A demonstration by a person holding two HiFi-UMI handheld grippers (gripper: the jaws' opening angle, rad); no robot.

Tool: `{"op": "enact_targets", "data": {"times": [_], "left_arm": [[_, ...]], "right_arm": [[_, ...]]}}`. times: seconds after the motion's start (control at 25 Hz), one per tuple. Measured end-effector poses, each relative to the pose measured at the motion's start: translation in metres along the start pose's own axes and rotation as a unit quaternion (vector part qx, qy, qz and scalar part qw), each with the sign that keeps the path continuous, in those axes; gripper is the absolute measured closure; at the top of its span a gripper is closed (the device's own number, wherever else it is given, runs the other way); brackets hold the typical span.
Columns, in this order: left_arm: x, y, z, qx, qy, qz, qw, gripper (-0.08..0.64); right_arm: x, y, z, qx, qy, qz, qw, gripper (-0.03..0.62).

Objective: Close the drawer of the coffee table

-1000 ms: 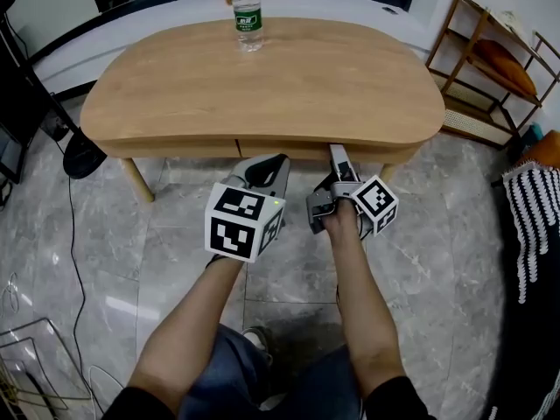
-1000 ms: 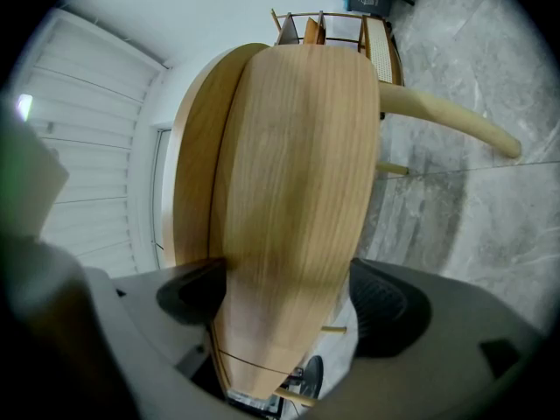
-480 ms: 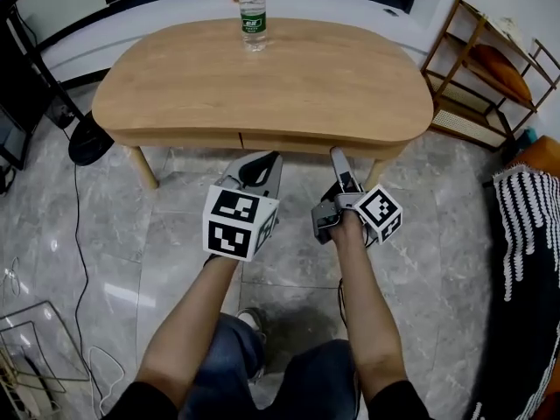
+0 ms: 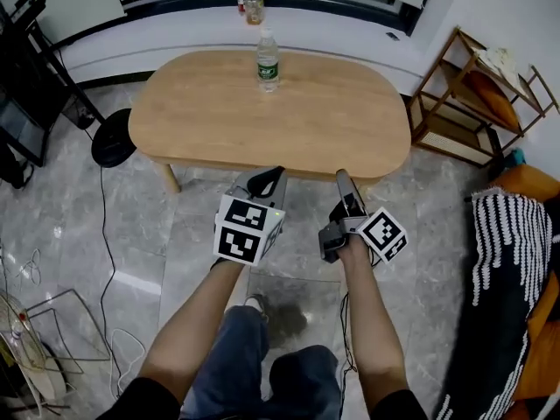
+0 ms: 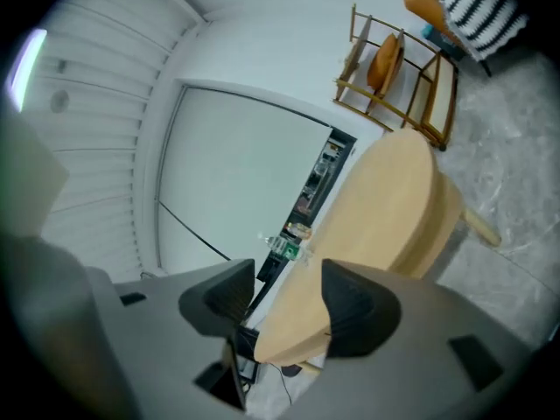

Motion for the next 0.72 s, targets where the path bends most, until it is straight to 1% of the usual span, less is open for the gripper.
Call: {"op": "enact_targets", "data": {"times": [0.08,0.16,0.28,0.36,0.48,0.64,0.72], "left_arm": [[0.015,0.006,-0.038,0.001,0.001,0.002,1.0,0.557],[0.029,0.013,-0.079,0.001,0.003,0.008,1.0,0.557],[0.053,0.024,-0.144,-0.005,0.002,0.012,0.9999,0.557],[0.071,0.029,-0.191,-0.004,-0.007,0.012,0.9999,0.557],[0.096,0.041,-0.249,-0.002,-0.016,0.008,0.9998,0.557],[0.13,0.059,-0.299,0.004,-0.025,0.007,0.9997,0.557],[0.142,0.067,-0.317,-0.004,-0.03,0.008,0.9995,0.557]], "right_arm": [[-0.003,0.048,-0.017,0.023,0.009,-0.002,1.0,0.384],[-0.006,0.099,-0.031,0.055,0.028,0.0,0.998,0.405],[-0.006,0.173,-0.051,0.122,0.062,0.014,0.991,0.436],[-0.005,0.222,-0.067,0.17,0.077,0.022,0.982,0.457],[-0.008,0.292,-0.085,0.23,0.094,0.023,0.968,0.465],[-0.012,0.372,-0.101,0.298,0.1,0.029,0.949,0.509],[-0.013,0.403,-0.108,0.334,0.1,0.035,0.937,0.525]]}}
Point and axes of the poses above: the fingertips, and each gripper's own axes: x backward along the fingers, y to its left, z out of its underside, the point moved 9 cm from there along x, backward along the fingers, and after that the axes turned 5 degrees about -x, right-handed, at the moved point
